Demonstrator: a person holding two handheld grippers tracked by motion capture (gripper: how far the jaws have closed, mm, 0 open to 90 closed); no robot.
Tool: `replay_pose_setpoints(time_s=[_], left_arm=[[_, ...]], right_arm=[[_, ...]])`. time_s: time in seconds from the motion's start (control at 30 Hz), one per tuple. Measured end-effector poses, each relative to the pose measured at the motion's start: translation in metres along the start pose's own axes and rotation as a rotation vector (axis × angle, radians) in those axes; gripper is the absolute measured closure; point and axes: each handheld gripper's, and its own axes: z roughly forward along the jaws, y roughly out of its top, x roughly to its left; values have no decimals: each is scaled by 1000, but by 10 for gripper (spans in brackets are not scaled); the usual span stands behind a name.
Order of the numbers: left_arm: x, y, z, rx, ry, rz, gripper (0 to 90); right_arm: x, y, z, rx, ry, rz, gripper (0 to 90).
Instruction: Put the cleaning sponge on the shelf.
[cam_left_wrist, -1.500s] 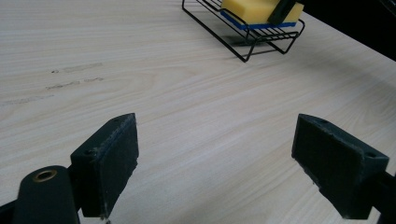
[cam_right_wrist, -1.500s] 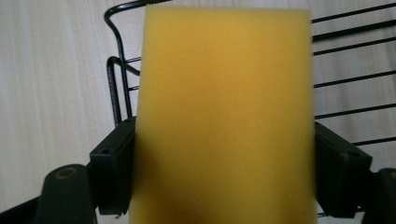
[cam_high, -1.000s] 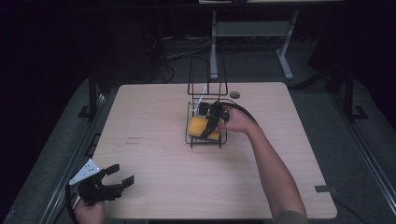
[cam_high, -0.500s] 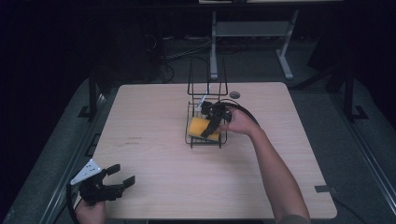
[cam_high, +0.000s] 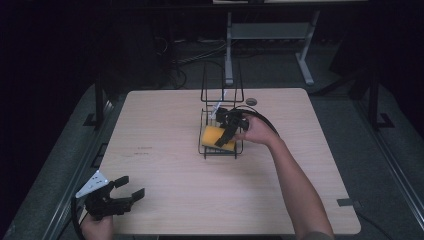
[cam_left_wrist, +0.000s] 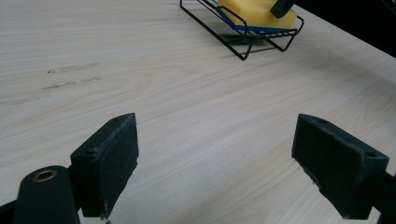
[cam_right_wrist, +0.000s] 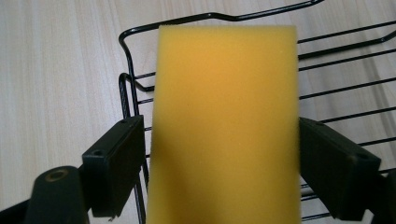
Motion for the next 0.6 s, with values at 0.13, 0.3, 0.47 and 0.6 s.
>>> replay_pose_setpoints(time_s=[0.13,0.3,0.47,0.6], left_arm=[[0,0,0,0,-1,2,141],[0,0,0,1,0,3,140],[-1,0,1,3,-3,4,140],[-1,0,1,2,-2,4,140]], right_arm=[[0,-1,-1,-4,-5,3,179],[1,-5,-3,-23,-12,-1,180],[-1,-11,-5,-35,-15,16,180],[-2,-13,-9,-44,-9,22,180]])
